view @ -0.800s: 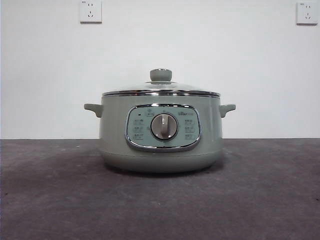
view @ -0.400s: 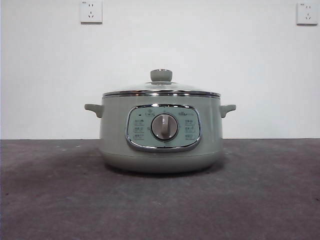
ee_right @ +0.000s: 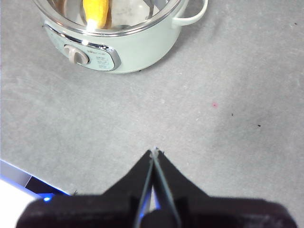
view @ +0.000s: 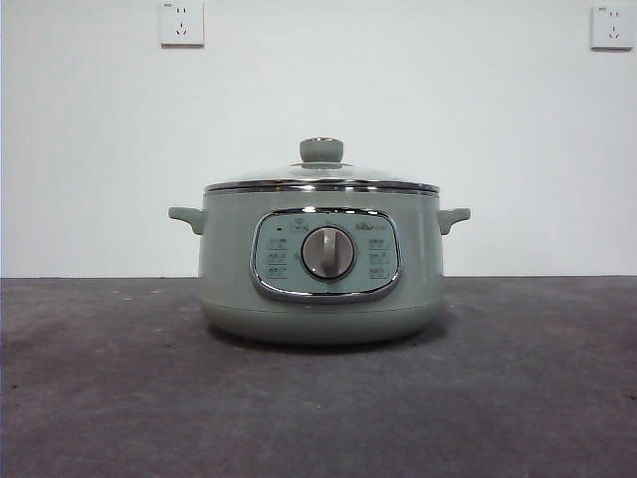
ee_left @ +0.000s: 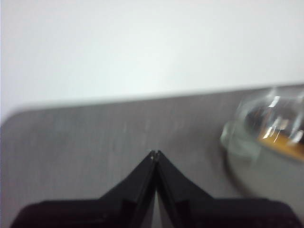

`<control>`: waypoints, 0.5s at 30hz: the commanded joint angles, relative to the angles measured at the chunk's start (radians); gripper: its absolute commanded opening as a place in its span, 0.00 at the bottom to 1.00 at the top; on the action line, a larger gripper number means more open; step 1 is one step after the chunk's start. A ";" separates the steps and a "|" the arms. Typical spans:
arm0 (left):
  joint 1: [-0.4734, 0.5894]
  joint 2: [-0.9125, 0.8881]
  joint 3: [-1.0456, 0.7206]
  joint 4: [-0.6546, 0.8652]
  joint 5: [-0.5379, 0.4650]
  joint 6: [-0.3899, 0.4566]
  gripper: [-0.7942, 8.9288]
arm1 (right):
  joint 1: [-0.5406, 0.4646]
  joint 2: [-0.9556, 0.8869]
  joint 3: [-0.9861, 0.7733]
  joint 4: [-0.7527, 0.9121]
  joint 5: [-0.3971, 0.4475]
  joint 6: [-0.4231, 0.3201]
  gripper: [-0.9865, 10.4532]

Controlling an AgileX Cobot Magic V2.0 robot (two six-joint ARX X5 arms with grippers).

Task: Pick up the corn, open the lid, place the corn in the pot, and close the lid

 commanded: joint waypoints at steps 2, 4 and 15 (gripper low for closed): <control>0.008 -0.120 -0.219 0.003 0.001 -0.030 0.08 | 0.001 0.003 -0.013 0.003 0.004 -0.003 0.08; 0.010 -0.163 -0.277 0.002 0.000 -0.018 0.08 | 0.001 0.003 -0.013 0.003 0.004 -0.003 0.08; 0.013 -0.330 -0.415 0.048 0.002 -0.023 0.08 | 0.001 0.004 -0.013 0.003 0.004 -0.003 0.08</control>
